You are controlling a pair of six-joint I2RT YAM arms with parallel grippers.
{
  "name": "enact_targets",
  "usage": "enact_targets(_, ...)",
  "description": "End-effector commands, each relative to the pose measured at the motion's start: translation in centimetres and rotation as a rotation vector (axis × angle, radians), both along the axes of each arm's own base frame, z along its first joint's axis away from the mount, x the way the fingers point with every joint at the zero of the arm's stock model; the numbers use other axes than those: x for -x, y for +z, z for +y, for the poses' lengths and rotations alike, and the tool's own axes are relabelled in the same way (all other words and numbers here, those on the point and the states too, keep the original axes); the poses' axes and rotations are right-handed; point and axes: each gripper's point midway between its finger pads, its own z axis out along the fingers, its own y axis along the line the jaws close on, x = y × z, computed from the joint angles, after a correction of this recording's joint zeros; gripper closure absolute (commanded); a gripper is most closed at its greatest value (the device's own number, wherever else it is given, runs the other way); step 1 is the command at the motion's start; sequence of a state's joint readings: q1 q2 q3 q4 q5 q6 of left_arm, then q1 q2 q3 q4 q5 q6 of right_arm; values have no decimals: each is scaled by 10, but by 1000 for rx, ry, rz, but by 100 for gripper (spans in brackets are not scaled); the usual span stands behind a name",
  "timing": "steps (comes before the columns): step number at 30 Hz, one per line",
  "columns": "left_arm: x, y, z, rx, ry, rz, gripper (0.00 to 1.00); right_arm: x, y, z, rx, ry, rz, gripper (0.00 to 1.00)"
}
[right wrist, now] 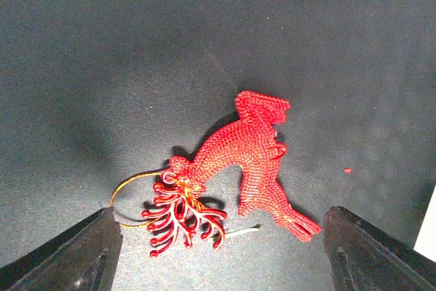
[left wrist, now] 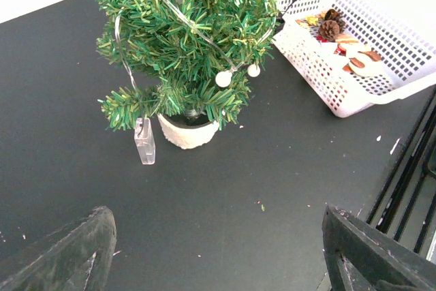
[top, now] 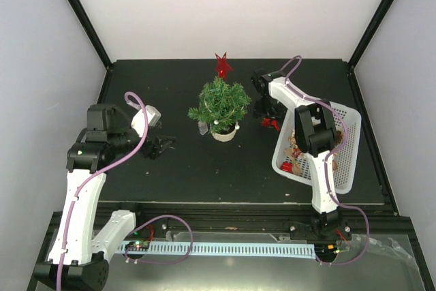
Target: Decorate the small christmas tree
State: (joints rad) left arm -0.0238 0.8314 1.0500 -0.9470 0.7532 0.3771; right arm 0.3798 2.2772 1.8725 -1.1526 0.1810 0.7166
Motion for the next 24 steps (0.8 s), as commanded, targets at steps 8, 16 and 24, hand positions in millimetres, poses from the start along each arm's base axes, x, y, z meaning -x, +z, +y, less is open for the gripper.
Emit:
enact_targets(8,-2,5,-3,13,-11,-8,17,-3,-6,22,-159,-2,16,24)
enact_targets(16,-2,7,-3,17,-15,-5,17,-4,-15,32,-215,-1,28,29)
enact_targets(24,-2,7,-3,18,-17,-4,17,-3,-20,35,-228,6,31,40)
